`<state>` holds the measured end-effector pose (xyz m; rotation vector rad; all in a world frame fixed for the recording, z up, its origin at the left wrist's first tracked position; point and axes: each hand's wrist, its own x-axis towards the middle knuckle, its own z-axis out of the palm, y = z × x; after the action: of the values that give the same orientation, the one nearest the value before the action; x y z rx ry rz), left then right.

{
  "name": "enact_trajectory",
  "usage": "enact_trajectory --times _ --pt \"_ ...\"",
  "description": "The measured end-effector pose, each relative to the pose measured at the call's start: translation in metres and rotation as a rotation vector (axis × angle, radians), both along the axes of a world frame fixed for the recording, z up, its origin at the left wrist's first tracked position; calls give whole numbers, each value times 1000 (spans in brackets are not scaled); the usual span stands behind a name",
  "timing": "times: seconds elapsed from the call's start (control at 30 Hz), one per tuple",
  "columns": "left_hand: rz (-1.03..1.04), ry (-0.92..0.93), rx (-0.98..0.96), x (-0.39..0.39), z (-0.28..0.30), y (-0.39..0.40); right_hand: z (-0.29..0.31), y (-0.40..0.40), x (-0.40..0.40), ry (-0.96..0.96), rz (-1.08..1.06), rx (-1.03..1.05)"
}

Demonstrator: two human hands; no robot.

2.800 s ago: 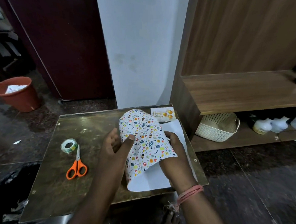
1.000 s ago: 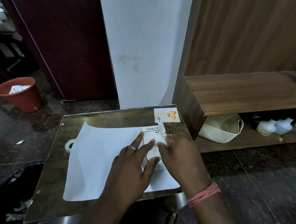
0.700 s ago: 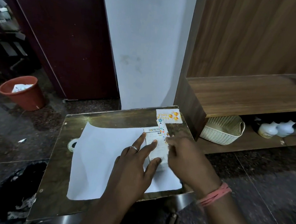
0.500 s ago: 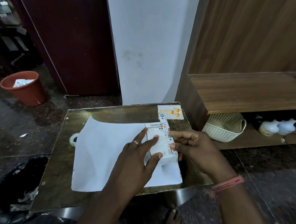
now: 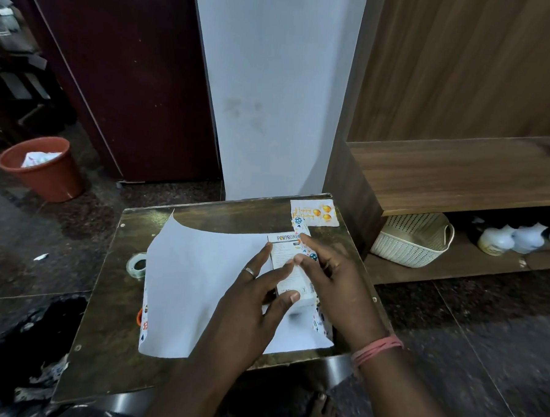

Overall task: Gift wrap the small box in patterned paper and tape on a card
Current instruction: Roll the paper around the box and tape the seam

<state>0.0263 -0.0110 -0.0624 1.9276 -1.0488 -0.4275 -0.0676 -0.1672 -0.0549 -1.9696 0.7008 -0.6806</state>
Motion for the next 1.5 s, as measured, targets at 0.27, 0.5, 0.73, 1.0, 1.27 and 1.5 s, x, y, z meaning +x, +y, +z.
enact_trajectory --times 0.27,0.5,0.73,1.0,1.27,1.5 --pt "-2 -38 38 1 1 0 7 -18 -11 156 304 149" --pt "16 50 -1 2 1 -1 31 -27 -39 236 474 320" --pt "58 11 -44 -7 -3 -6 43 -4 -28 414 240 -30" --pt "117 -69 -79 -9 -12 -12 38 26 -11 288 -231 -498" --pt "142 -155 -101 -13 -10 -17 39 30 -7 326 -149 -491" --pt "180 -174 -114 -21 -12 -21 47 26 -9 462 -71 -408"
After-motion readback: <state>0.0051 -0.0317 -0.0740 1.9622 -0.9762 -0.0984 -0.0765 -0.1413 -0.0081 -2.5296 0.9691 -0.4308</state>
